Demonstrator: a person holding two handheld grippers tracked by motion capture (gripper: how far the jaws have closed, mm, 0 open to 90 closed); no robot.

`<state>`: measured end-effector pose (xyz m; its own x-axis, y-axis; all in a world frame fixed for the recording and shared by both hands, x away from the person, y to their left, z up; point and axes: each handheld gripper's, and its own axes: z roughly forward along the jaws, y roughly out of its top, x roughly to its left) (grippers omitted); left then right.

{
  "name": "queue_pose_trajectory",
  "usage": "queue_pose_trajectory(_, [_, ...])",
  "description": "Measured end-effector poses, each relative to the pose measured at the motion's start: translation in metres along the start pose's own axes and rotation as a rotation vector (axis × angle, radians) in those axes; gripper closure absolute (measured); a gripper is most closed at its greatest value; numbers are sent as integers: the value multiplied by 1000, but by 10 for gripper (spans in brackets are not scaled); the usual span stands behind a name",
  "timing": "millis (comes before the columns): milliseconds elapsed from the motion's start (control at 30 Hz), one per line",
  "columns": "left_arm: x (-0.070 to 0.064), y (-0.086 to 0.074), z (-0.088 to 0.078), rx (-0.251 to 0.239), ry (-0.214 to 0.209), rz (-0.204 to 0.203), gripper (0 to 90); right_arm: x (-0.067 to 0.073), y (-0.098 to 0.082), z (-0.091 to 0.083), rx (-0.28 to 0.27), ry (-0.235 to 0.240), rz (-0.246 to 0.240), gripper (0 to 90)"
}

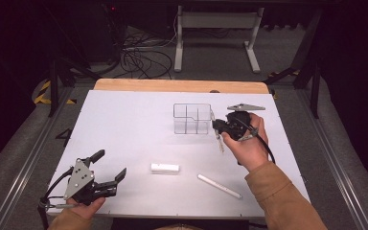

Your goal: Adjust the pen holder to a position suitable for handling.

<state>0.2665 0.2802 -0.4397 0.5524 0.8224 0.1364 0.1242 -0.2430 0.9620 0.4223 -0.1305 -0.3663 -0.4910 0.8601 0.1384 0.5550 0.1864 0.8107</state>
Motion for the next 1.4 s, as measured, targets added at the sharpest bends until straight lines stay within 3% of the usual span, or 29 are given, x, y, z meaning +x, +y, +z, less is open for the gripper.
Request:
queue_pose_trajectory(300, [0, 0, 0, -1, 1, 1, 124, -1, 2, -5, -77, 83, -58, 807])
queue_pose_trajectory(567, [0, 0, 0, -1, 2, 4, 124, 0, 4, -7, -156, 152, -60, 807])
queue_pose_trajectory(733, [0, 0, 0, 0, 2, 5, 124, -1, 5, -8, -175, 199, -92, 807])
queue_pose_trajectory(1067, [0, 0, 0, -1, 5, 7, 124, 2, 7, -8, -267, 235, -131, 807])
queue_pose_trajectory(1400, [-1, 0, 0, 1, 4, 9, 124, 4, 12, -5, -330, 256, -130, 807])
